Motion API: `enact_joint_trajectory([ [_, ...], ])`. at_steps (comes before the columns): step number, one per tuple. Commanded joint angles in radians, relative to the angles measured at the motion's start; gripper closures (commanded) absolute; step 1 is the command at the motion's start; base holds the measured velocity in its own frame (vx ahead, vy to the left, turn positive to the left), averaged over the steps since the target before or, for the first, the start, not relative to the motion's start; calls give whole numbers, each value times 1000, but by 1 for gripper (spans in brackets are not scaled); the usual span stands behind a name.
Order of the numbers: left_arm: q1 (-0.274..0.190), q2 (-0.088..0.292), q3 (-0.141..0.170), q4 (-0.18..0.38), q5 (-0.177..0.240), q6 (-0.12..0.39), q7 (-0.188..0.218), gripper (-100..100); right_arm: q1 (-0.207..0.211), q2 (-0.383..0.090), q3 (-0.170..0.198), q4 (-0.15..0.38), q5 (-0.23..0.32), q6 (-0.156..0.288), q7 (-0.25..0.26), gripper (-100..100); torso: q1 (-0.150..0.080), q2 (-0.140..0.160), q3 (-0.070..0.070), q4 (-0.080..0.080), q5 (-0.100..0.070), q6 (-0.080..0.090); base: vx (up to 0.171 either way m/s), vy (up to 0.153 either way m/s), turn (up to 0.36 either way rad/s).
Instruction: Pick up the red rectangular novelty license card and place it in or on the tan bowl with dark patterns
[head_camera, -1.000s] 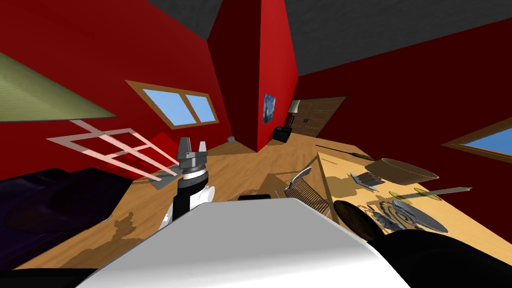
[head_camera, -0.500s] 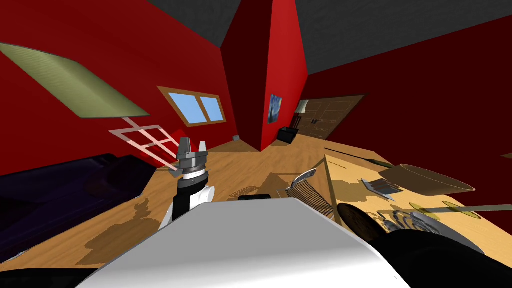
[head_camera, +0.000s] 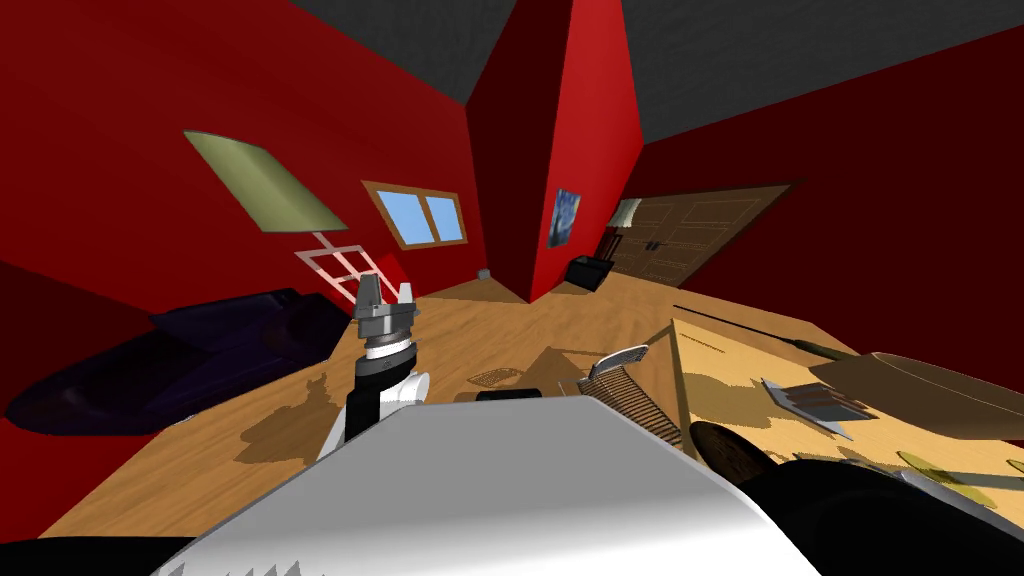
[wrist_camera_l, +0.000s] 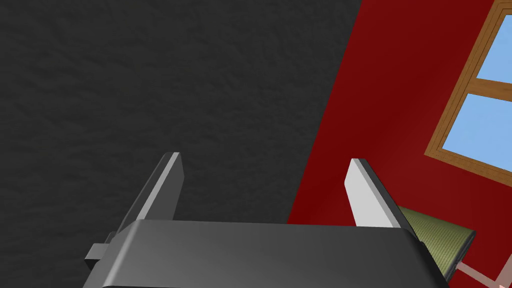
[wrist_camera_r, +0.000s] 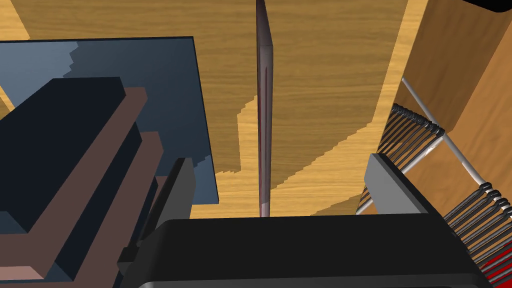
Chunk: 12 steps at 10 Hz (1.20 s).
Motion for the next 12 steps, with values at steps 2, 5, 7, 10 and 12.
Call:
enact_joint_trajectory([
  [2, 0, 0, 0, 0, 0, 0, 0, 0, 4, 10, 4, -4, -14, 15, -14, -100, 0, 2, 1, 0, 0, 0, -94, 22, 231],
  [5, 0, 0, 0, 0, 0, 0, 0, 0, 4, 11, 4, -3, -16, 17, -19, 100, -1, -5, -3, -1, -1, 0, -5, 0, -9],
  [7, 0, 0, 0, 0, 0, 0, 0, 0, 3, 11, 4, -4, -16, 15, -20, 100, -3, -5, -3, -1, -2, 1, 0, 0, 0],
  [10, 1, 0, 0, 0, 0, 0, 0, 0, -23, 10, 7, 43, 13, -20, 0, 100, -4, -6, -4, -2, -2, 3, 54, -9, -205],
  [12, 1, 0, 0, 0, 0, 0, 0, 0, -53, -2, 8, 79, 49, -55, 23, 100, -5, -11, -7, -3, -3, 4, 151, -27, -368],
])
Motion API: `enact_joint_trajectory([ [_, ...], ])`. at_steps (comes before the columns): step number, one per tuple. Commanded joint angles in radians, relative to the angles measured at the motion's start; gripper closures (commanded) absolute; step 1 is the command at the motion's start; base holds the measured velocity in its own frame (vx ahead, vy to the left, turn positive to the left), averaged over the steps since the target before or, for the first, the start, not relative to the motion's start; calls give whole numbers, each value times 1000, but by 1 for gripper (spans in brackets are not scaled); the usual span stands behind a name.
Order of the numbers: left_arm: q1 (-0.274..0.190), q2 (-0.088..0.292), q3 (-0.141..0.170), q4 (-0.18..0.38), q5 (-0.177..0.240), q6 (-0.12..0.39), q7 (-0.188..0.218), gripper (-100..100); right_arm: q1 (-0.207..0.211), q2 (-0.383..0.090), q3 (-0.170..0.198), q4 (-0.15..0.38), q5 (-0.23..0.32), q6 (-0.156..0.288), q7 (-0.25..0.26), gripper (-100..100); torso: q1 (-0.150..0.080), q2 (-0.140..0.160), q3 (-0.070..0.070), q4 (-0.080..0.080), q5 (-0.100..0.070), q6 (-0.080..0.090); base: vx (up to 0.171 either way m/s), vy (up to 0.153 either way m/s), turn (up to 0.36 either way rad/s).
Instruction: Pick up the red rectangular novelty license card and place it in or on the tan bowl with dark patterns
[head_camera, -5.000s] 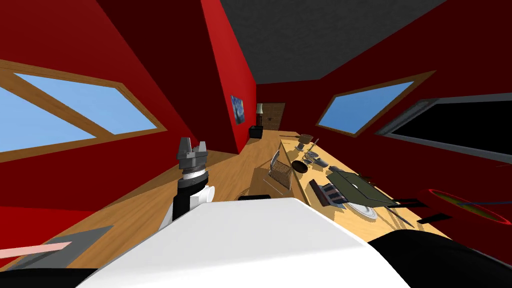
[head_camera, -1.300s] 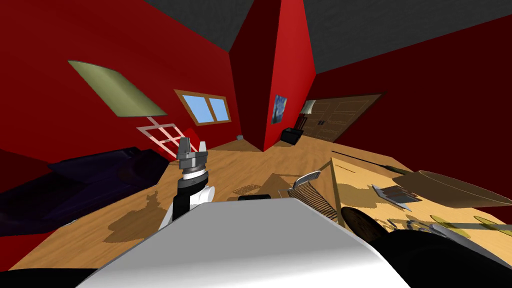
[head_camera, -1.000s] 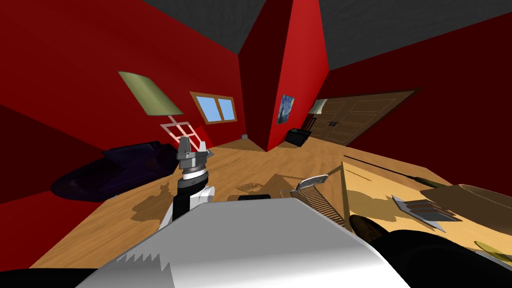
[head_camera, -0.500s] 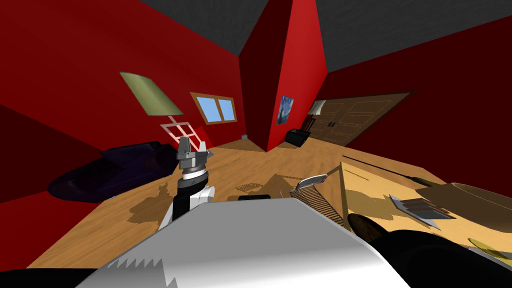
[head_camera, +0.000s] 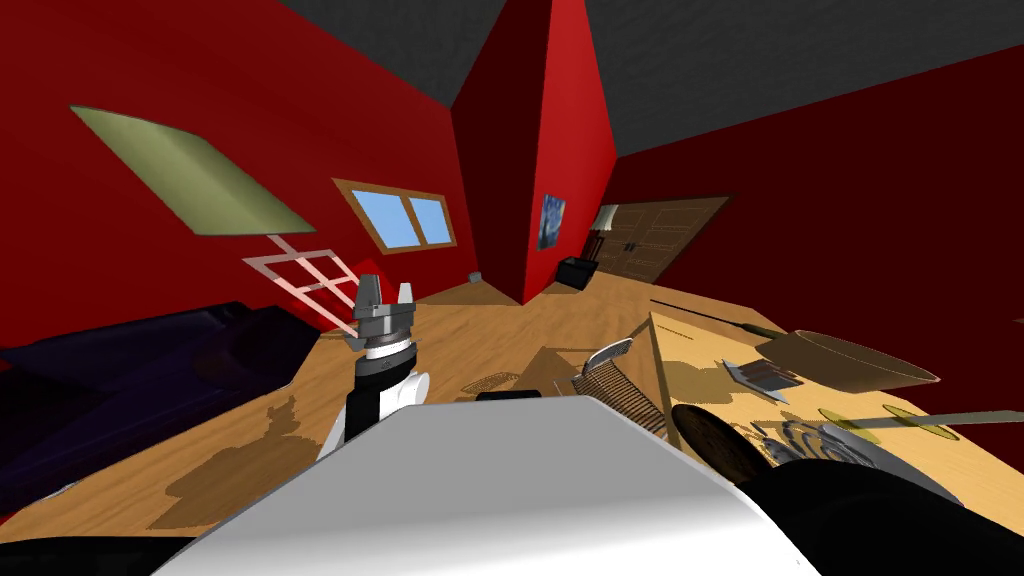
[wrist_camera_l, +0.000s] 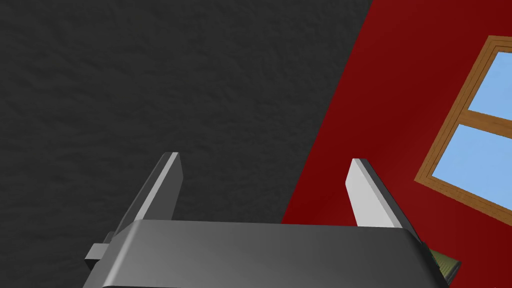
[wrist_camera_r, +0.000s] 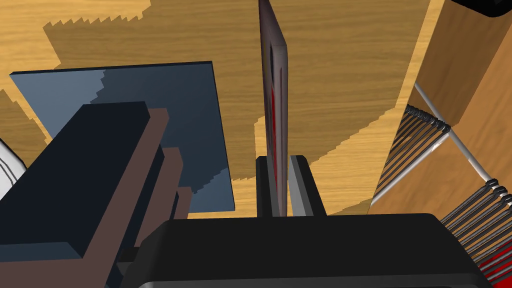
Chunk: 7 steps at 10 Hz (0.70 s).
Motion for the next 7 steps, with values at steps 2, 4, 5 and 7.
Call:
enact_joint_trajectory([
  [2, 0, 0, 0, 0, 0, 0, 0, 0, -23, -31, -4, 10, 42, -30, 32, 100, 0, 0, 0, 0, 0, 0, 148, -23, -310],
  [4, 0, 0, 0, 0, 0, 0, 0, 0, -23, -31, -4, 10, 42, -30, 32, 100, -1, 1, 1, 1, 0, -2, 67, -16, -44],
  [5, 0, 0, 0, 0, 0, 0, 0, 0, -38, -37, -3, 28, 60, -47, 43, 100, -1, 5, 3, 1, 0, -2, 53, -8, -191],
  [7, 0, 0, 0, 0, 0, 0, 0, 0, -38, -37, -3, 28, 60, -47, 43, 100, 0, 7, 4, 1, 0, 0, 38, 1, -77],
])
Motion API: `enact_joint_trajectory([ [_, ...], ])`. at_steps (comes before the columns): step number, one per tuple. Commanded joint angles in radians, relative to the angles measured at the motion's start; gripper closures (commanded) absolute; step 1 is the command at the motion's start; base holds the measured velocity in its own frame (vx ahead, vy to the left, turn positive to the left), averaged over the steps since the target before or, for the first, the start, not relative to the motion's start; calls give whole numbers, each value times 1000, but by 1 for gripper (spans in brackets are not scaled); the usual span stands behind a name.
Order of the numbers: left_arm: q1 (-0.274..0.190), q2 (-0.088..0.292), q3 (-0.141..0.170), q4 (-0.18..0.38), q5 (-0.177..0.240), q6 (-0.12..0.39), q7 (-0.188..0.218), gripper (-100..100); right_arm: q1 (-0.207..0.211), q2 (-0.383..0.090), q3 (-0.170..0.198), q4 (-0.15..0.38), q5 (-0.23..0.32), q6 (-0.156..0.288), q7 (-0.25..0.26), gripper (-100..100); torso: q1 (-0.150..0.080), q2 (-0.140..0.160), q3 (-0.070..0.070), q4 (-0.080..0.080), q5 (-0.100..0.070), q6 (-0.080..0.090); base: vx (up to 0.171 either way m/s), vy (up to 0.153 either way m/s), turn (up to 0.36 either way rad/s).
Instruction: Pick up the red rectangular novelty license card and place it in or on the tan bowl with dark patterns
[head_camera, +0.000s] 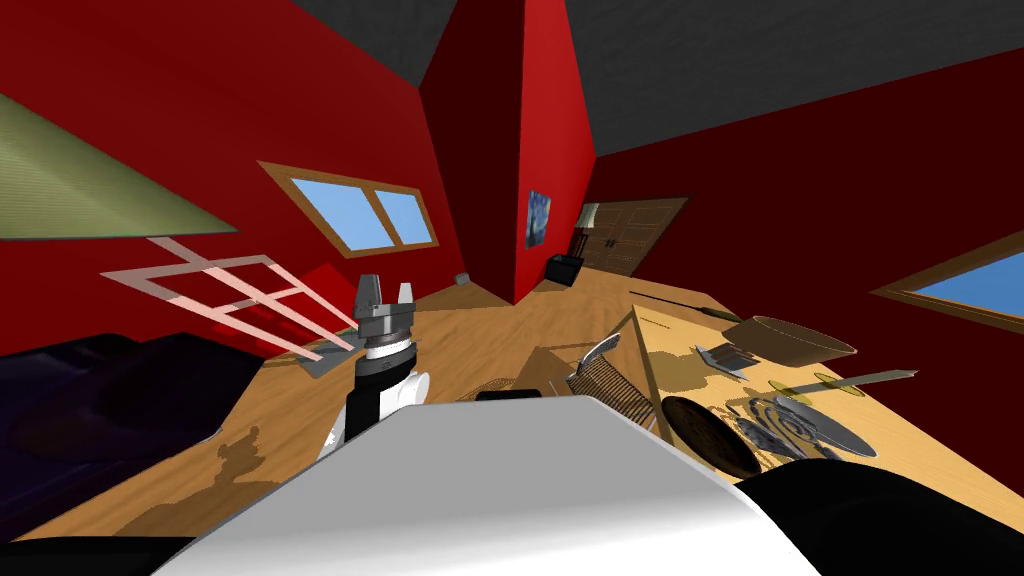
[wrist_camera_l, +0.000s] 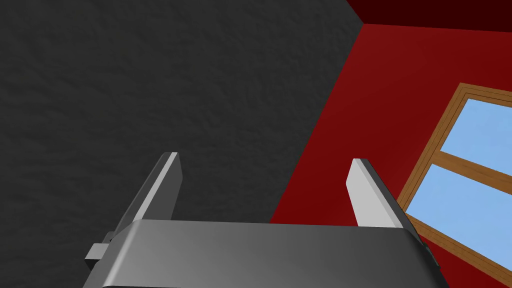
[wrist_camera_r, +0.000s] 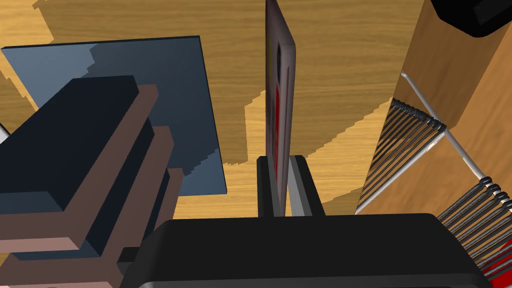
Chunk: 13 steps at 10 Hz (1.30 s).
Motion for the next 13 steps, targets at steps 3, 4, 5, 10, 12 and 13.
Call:
enact_joint_trajectory([
  [3, 0, 0, 0, 0, 0, 0, 0, 0, -49, -16, 3, 64, 56, -60, 34, 100, 0, -4, -2, -1, 0, 3, 120, -2, -309],
  [4, 0, 0, 0, 0, 0, 0, 0, 0, -40, -9, 3, 56, 45, -47, 27, 100, 1, -7, -4, -1, 0, 1, 74, 9, -57],
  [5, 0, 0, 0, 0, 0, 0, 0, 0, -40, -9, 4, 60, 47, -51, 30, 0, 1, -4, -2, -1, 0, 0, 11, 3, 12],
  [10, 0, 0, 0, 0, 0, 0, 0, 0, -24, -75, 19, 48, 27, -94, 5, 100, 4, -4, -3, -2, 8, -2, 50, -8, 2],
  [12, 0, 0, 0, 0, 0, 0, 0, 0, -17, -104, 26, 43, 18, -113, -6, 100, 10, -3, -3, -4, 13, -2, 35, -1, -8],
  [13, 0, 0, 0, 0, 0, 0, 0, 0, -11, -133, 31, 39, 8, -132, -17, 100, 12, -5, -5, -4, 15, -2, 61, -7, -8],
])
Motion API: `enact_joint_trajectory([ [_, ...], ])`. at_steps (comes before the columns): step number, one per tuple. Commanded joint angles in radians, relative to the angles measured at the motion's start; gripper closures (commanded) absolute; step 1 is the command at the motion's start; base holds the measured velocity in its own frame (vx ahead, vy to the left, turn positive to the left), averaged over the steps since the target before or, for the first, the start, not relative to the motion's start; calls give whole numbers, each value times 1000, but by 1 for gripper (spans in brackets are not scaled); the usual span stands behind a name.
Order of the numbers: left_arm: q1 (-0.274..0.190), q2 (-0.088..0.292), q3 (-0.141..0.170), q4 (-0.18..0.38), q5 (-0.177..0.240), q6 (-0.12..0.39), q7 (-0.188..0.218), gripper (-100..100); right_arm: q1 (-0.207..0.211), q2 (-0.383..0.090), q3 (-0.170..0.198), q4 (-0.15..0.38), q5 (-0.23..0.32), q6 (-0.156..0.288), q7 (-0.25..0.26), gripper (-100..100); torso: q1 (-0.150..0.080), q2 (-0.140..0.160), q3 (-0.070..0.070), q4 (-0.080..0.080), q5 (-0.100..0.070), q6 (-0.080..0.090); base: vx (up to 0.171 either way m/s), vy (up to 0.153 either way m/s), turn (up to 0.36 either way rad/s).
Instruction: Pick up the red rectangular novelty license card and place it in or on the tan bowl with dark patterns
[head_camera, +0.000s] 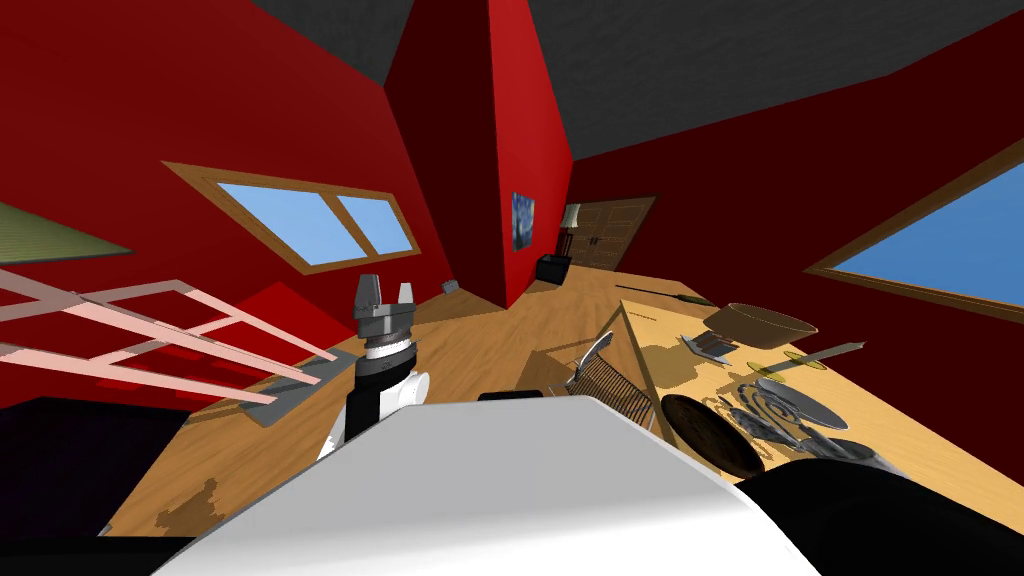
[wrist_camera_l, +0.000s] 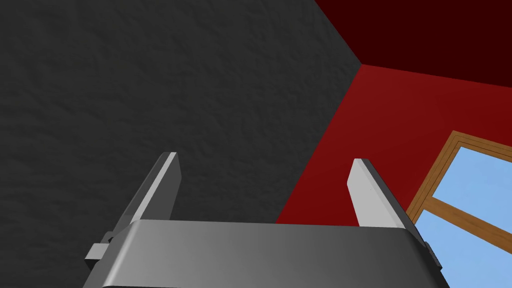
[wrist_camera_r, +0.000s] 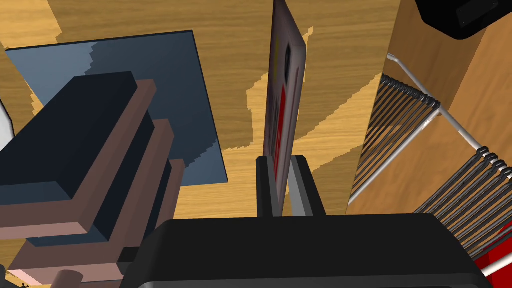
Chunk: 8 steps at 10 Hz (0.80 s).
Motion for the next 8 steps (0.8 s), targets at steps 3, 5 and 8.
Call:
enact_joint_trajectory([
  [3, 0, 0, 0, 0, 0, 0, 0, 0, -20, -22, 17, 58, -3, -54, -18, 100, 3, 0, 0, 0, 2, 0, 39, -3, 2],
  [5, 0, 0, 0, 0, 0, 0, 0, 0, -14, -47, 22, 54, -11, -70, -27, 100, 6, -1, -1, -1, 5, -1, 52, -5, -1],
  [8, 0, 0, 0, 0, 0, 0, 0, 0, -4, -94, 31, 47, -27, -101, -46, 100, 10, -4, -4, -3, 11, -3, 55, -11, -1],
])
